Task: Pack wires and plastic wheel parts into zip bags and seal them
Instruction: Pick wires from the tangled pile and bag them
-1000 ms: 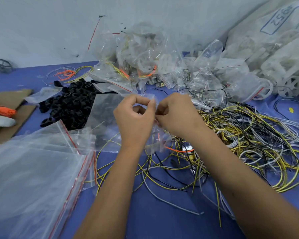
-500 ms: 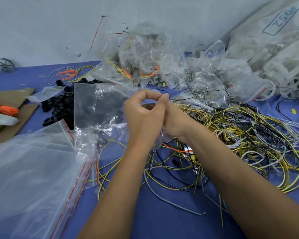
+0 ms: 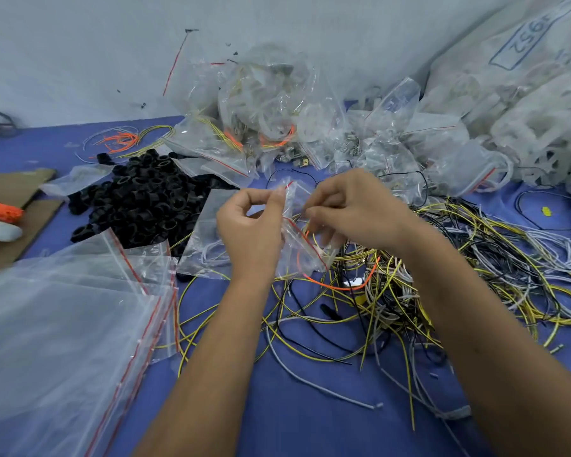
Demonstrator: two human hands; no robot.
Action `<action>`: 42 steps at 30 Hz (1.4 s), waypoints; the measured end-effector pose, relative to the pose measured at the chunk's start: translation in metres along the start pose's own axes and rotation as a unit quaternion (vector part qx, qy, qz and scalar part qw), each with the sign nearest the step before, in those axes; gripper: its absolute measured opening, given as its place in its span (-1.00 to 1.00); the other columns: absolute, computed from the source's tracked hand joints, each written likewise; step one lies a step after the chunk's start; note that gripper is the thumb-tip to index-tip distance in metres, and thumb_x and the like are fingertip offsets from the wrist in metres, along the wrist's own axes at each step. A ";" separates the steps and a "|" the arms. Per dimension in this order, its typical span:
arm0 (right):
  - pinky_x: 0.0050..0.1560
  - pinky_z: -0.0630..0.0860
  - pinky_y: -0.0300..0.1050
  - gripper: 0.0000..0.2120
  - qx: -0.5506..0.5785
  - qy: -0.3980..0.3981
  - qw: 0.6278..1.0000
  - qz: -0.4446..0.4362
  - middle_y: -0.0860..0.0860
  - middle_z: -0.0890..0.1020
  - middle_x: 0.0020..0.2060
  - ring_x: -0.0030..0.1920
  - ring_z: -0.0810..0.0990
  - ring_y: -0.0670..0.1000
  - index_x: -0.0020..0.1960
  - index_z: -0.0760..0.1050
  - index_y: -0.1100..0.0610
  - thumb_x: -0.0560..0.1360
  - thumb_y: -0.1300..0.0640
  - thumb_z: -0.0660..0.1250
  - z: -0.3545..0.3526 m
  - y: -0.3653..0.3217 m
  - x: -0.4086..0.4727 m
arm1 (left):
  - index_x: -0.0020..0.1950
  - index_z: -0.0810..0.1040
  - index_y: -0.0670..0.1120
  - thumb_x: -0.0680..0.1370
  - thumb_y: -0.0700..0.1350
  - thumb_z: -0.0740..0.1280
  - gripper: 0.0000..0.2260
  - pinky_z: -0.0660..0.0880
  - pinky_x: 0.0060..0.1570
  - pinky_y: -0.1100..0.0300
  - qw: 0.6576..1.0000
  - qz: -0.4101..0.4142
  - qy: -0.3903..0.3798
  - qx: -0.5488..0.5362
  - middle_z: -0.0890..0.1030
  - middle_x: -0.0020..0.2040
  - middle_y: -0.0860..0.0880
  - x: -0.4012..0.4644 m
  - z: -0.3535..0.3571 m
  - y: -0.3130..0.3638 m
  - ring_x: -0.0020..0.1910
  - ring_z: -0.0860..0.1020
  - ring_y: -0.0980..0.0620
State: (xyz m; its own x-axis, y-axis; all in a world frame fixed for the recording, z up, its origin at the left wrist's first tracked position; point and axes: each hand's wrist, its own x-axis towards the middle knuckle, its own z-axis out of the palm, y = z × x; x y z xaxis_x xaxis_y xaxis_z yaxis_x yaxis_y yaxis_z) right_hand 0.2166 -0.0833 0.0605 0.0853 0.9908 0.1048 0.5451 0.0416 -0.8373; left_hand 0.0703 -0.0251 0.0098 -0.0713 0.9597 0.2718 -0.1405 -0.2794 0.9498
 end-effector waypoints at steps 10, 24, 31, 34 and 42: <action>-0.21 0.47 -0.21 -0.80 -0.348 -0.134 0.927 0.024 -0.14 0.67 -0.23 -0.22 0.60 -0.16 -0.06 0.62 -0.02 0.37 0.07 0.59 -0.020 0.010 -0.014 | -0.09 0.61 -0.16 0.60 -0.11 0.32 -0.85 0.51 0.01 -0.04 0.948 0.003 -0.068 0.310 0.65 -0.10 -0.12 0.003 -0.004 -0.026 -0.04 0.60 -0.16; -0.09 0.60 -0.17 -0.90 -0.301 0.012 0.953 0.019 -0.02 0.73 -0.26 -0.25 0.66 -0.09 -0.06 0.73 0.07 0.43 0.19 0.55 -0.025 0.009 -0.017 | -0.02 0.59 -0.08 0.51 -0.08 0.34 -0.89 0.34 -0.15 0.09 0.892 -0.014 0.023 0.452 0.57 0.06 -0.14 0.004 -0.023 -0.014 -0.14 0.47 -0.13; -0.18 0.41 -0.10 -0.89 -0.253 0.277 0.923 -0.081 0.09 0.71 -0.29 -0.29 0.59 0.05 -0.11 0.72 0.18 0.51 0.16 0.45 -0.040 0.005 -0.015 | -0.02 0.60 -0.07 0.51 -0.07 0.34 -0.88 0.28 -0.16 0.11 0.891 -0.022 0.029 0.452 0.55 0.07 -0.12 0.003 -0.022 -0.014 -0.18 0.38 -0.06; -0.22 0.44 -0.08 -0.82 -0.203 0.374 0.896 -0.129 0.06 0.68 -0.35 -0.33 0.58 0.03 -0.16 0.69 0.17 0.52 0.10 0.39 -0.045 -0.001 -0.015 | 0.00 0.61 -0.06 0.53 -0.06 0.33 -0.88 0.34 -0.15 0.12 0.901 -0.011 0.025 0.433 0.58 0.08 -0.10 0.003 -0.021 -0.014 -0.14 0.46 -0.07; -0.41 0.33 -0.12 -0.85 0.152 0.421 0.892 -0.069 0.03 0.64 -0.42 -0.49 0.40 -0.01 -0.22 0.69 0.09 0.51 0.15 0.42 -0.047 -0.007 -0.012 | -0.10 0.56 -0.15 0.61 -0.03 0.28 -0.79 0.41 -0.08 0.03 0.954 0.146 0.026 0.261 0.57 -0.12 -0.09 -0.002 -0.011 -0.002 -0.13 0.51 -0.09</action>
State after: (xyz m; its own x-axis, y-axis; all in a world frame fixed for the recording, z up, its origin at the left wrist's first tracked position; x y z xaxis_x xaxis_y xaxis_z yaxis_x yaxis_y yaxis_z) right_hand 0.2512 -0.1019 0.0906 0.7002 0.5317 0.4765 0.3579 0.3161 -0.8786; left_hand 0.0601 -0.0264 0.0060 -0.0822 0.8368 0.5413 0.4021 -0.4691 0.7863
